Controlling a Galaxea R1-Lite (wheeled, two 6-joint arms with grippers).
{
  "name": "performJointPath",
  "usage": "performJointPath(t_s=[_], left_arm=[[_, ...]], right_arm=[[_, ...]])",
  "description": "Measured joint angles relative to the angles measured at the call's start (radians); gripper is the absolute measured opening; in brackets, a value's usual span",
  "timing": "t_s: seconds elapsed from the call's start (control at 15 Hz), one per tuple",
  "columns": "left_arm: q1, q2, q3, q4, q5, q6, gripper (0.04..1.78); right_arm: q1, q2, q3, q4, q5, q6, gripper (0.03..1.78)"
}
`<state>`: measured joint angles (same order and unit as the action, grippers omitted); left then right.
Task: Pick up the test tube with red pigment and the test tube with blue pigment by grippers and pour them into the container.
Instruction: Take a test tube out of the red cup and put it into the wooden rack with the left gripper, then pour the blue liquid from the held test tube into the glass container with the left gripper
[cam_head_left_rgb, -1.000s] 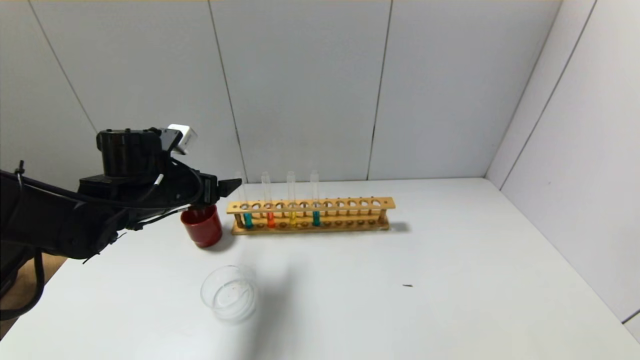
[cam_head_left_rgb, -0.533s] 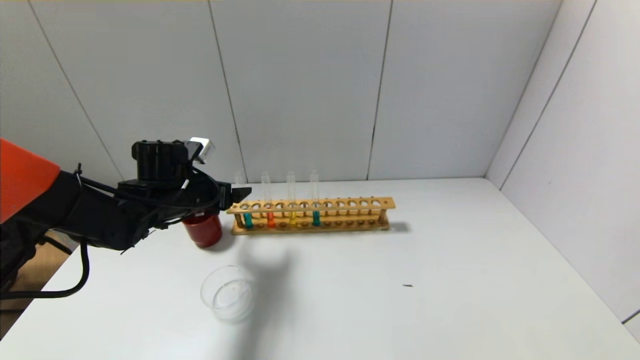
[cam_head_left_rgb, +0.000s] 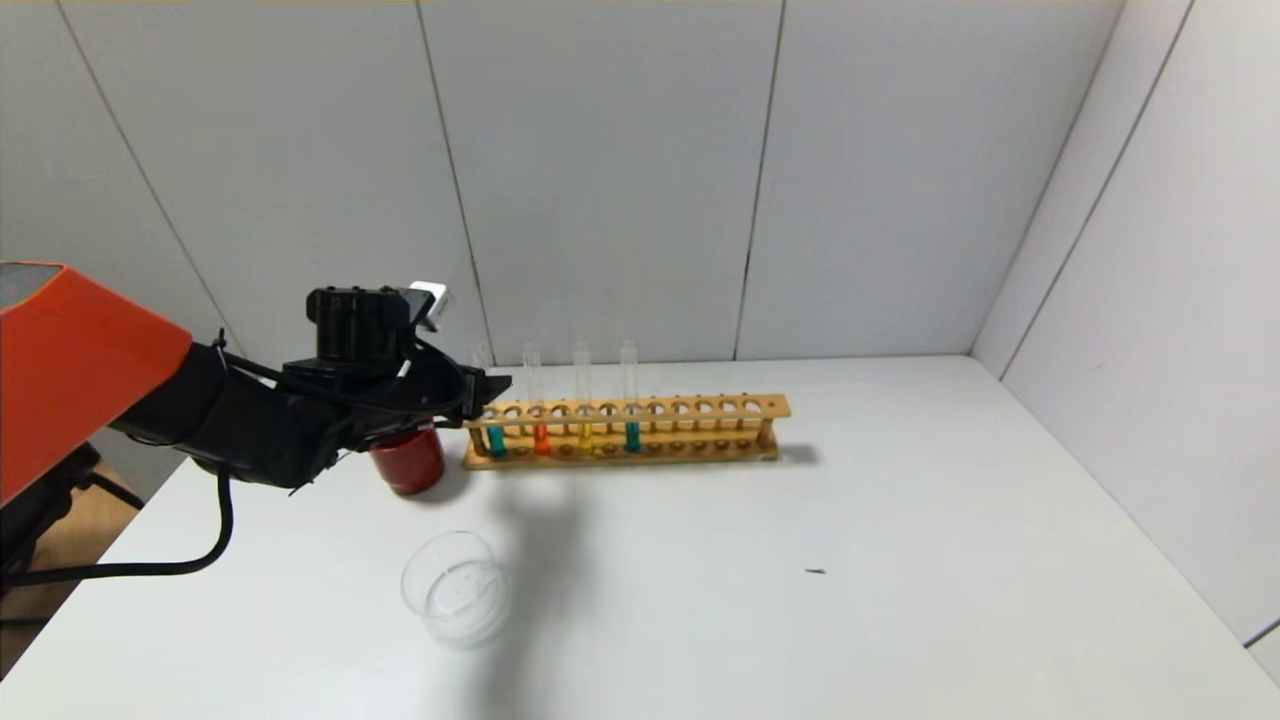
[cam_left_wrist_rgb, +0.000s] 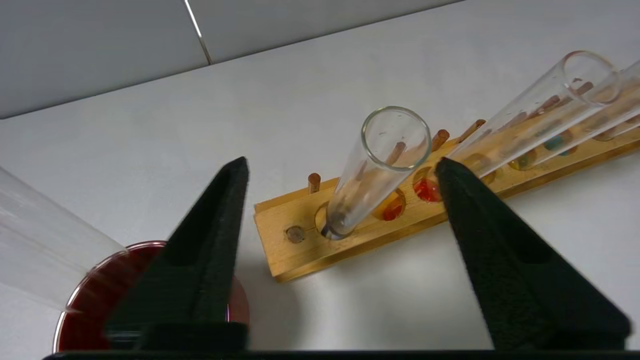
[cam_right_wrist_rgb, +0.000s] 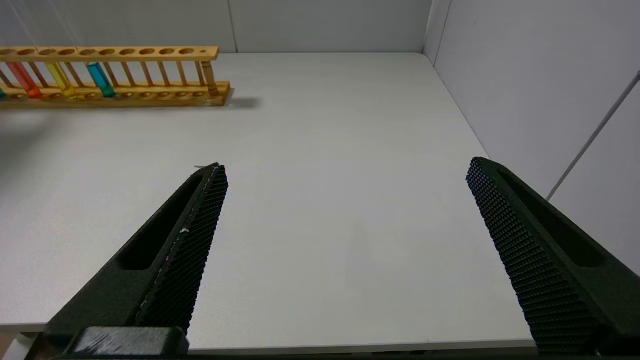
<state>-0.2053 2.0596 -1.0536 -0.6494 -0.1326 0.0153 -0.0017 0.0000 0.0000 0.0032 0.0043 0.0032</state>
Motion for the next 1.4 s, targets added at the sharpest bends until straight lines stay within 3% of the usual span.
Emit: performJointPath(t_s=[0.27, 0.4, 0.87, 1.13, 1.4], left_arm=[[-0.005, 0.02, -0.011, 0.0, 0.0, 0.0, 0.52], [-0.005, 0.027, -0.018, 0.001, 0.0, 0.0, 0.31], [-0.017, -0.027, -0.059, 0.046, 0.026, 0.001, 0.3], [-0.02, -0.179, -0.151, 0.188, 0.057, 0.01, 0.3], [-0.019, -0.331, -0.23, 0.383, 0.143, 0.061, 0.3]], right_arm=[[0.0, 0.0, 0.0, 0.0, 0.0, 0.0, 1.75], [0.0, 0.0, 0.0, 0.0, 0.0, 0.0, 1.75], [0.0, 0.0, 0.0, 0.0, 0.0, 0.0, 1.75], [0.0, 0.0, 0.0, 0.0, 0.0, 0.0, 1.75], [0.0, 0.0, 0.0, 0.0, 0.0, 0.0, 1.75]])
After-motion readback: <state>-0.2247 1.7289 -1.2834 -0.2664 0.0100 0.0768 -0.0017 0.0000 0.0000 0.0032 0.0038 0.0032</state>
